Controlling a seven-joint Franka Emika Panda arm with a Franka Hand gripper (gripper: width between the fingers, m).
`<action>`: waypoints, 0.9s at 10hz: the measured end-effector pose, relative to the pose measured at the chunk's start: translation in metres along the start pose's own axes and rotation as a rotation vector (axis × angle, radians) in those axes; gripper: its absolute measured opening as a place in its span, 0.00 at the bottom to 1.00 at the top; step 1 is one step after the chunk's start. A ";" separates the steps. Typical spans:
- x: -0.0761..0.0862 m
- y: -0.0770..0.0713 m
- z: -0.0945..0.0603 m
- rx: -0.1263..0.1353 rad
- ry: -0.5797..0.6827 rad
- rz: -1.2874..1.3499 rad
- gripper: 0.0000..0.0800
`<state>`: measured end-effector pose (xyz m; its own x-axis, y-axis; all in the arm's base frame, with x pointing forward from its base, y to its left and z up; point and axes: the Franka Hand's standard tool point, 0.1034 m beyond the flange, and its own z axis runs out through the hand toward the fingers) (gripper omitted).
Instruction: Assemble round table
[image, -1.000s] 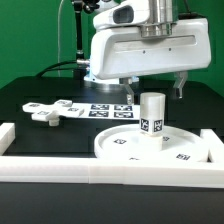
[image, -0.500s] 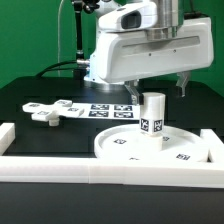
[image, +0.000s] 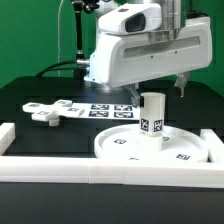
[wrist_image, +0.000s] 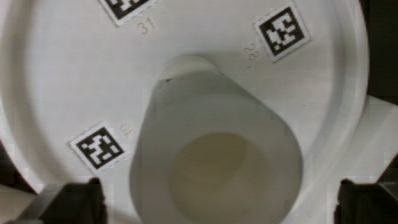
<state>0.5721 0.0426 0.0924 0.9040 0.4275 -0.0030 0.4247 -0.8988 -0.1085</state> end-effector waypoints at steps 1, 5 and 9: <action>-0.001 0.001 0.000 -0.001 -0.001 -0.082 0.81; -0.006 0.004 0.008 -0.040 -0.028 -0.597 0.81; -0.008 0.006 0.009 -0.048 -0.048 -0.825 0.81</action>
Offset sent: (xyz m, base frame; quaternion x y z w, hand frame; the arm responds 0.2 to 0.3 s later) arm -0.0086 0.0039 -0.0044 -0.0146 0.0040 -0.2851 0.9584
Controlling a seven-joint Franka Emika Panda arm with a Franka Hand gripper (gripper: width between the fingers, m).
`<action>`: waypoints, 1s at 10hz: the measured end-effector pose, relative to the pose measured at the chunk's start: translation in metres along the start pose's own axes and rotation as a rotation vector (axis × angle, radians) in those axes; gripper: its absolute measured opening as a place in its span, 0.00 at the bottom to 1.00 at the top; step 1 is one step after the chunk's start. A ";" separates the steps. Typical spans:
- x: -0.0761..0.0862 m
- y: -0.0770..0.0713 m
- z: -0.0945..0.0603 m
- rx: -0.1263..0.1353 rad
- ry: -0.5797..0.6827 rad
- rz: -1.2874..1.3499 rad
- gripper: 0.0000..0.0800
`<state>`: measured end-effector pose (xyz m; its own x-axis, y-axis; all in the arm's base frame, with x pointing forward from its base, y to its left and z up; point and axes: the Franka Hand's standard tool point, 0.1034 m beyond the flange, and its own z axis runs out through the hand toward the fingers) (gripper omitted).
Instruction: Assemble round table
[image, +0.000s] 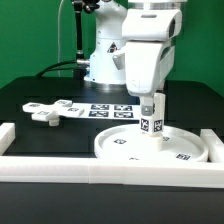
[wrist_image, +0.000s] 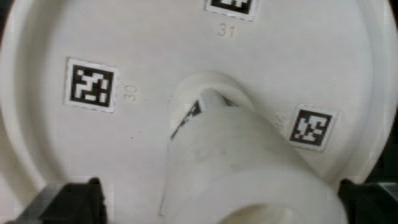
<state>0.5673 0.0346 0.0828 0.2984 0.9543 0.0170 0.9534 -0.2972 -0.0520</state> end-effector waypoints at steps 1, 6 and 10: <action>-0.001 0.000 0.000 -0.001 -0.002 -0.058 0.81; 0.001 -0.001 0.002 -0.005 -0.043 -0.419 0.81; -0.002 -0.001 0.002 -0.001 -0.065 -0.557 0.75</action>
Offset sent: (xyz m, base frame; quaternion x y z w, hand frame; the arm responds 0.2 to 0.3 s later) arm 0.0065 0.0116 0.0005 -0.0085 -0.0118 -0.1694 0.9854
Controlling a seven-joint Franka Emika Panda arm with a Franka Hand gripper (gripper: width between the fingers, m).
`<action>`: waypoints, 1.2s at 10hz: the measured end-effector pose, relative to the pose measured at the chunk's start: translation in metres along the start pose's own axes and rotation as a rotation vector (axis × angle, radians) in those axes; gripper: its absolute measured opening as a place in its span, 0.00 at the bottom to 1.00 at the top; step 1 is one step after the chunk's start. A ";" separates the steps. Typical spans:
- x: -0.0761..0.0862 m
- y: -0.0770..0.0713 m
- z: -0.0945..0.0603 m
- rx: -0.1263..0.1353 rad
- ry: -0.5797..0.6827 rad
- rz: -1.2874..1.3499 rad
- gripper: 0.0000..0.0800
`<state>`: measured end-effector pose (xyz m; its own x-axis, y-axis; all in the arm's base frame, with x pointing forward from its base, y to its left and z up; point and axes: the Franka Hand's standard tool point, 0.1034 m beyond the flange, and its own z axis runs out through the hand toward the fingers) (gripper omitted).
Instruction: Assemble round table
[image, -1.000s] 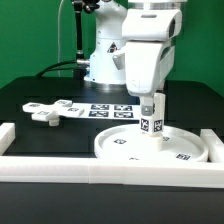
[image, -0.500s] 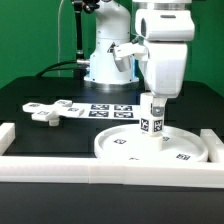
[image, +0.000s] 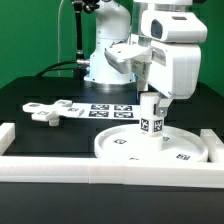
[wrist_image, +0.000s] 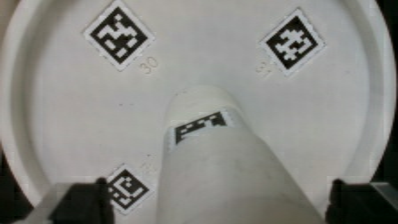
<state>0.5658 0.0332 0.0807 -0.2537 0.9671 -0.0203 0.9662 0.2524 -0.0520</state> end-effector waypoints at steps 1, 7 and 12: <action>-0.001 0.000 0.000 0.000 0.000 0.007 0.53; -0.003 -0.001 0.000 0.000 0.003 0.084 0.51; -0.007 -0.004 0.002 0.006 0.002 0.750 0.51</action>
Offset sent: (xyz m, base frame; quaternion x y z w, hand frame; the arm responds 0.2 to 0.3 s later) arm 0.0000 0.0000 0.0000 0.0000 0.0000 0.0000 1.0000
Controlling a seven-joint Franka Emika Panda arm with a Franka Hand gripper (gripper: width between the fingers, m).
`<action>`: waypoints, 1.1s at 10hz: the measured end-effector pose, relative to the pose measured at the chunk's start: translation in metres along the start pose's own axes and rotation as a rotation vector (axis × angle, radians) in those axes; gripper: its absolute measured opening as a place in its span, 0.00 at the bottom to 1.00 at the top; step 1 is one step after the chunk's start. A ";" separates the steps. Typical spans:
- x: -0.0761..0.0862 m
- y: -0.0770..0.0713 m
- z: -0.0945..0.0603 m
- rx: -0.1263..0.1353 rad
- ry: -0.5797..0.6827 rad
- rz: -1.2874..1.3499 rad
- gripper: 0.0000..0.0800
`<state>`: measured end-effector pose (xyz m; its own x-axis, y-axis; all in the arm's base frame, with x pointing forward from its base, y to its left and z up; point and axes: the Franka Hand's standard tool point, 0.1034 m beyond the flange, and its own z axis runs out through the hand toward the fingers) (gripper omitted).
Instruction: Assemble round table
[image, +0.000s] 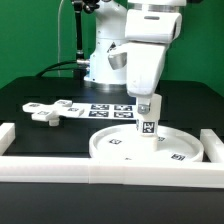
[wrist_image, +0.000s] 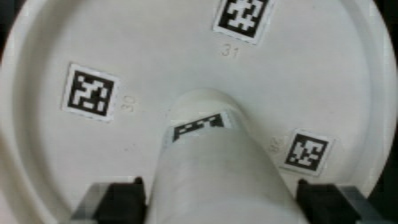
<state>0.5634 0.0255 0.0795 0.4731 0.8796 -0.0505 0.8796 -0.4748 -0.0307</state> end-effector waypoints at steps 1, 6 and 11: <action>0.001 -0.001 0.000 0.004 0.005 0.167 0.51; 0.007 -0.005 0.000 0.009 0.006 0.562 0.51; 0.010 -0.006 0.000 0.038 0.028 0.986 0.51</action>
Offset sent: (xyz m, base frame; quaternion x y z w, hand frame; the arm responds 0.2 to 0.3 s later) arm 0.0000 0.0000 0.0000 0.0000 0.0000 0.1296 0.9916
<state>0.5627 0.0372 0.0791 0.9949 0.0897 -0.0470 0.0889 -0.9959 -0.0194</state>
